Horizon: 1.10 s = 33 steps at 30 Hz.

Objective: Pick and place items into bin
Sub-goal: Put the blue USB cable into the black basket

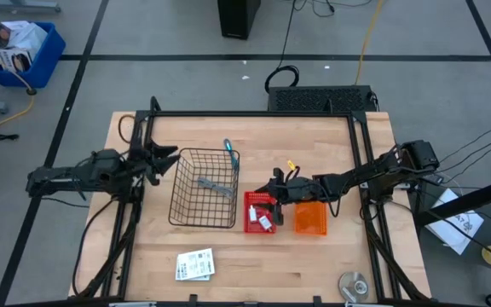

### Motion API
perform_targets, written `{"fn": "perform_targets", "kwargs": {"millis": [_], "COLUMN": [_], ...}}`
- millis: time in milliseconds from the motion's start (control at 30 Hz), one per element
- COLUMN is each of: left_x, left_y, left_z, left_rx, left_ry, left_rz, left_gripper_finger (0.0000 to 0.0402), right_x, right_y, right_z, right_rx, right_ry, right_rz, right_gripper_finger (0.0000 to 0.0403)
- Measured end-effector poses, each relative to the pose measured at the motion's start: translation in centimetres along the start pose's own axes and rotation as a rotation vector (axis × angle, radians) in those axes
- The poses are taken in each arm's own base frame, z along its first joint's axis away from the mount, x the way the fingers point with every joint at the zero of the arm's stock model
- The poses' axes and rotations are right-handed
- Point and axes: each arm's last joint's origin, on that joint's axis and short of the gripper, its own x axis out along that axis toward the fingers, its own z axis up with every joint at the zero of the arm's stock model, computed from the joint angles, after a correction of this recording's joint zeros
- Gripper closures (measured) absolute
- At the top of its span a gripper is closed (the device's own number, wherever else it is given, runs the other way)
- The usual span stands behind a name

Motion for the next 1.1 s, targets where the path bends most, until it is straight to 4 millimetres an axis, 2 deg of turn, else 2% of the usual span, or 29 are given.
{"fn": "perform_targets", "kwargs": {"millis": [200,400,533,667,833,1033,1100], "left_x": [2.5,7.1,10.7,13.3,16.2,19.9,21.0], "left_y": [-1.1,-1.5,0.3,4.4,9.6,13.3,14.3], "left_z": [4.0,8.8,12.0,14.2,14.5,12.8,11.8], "left_rx": [0.141,0.200,0.165,-0.006,-0.315,-0.386,-0.419], "left_ry": [0.188,0.355,0.414,0.522,0.647,0.735,0.790], "left_rz": [0.188,0.312,0.482,0.628,0.580,0.609,0.562], "left_gripper_finger": [0.0174,0.0174,0.0174,0.0174,0.0174,0.0174,0.0174], "right_x": [0.0,0.0,-0.1,-0.2,-0.4,-0.9,-1.0], "right_y": [0.2,0.3,0.9,1.3,1.2,1.3,1.2], "right_z": [0.0,-0.1,-0.2,-0.3,-0.3,-1.0,-1.4], "right_rx": [0.004,0.045,0.072,0.110,0.142,0.150,0.148], "right_ry": [0.002,0.007,0.017,0.024,0.043,0.141,0.181], "right_rz": [0.007,0.020,0.051,0.062,0.057,0.062,0.052], "right_gripper_finger": [0.0197,0.0197,0.0197,0.0197,0.0197,0.0197,0.0197]}}
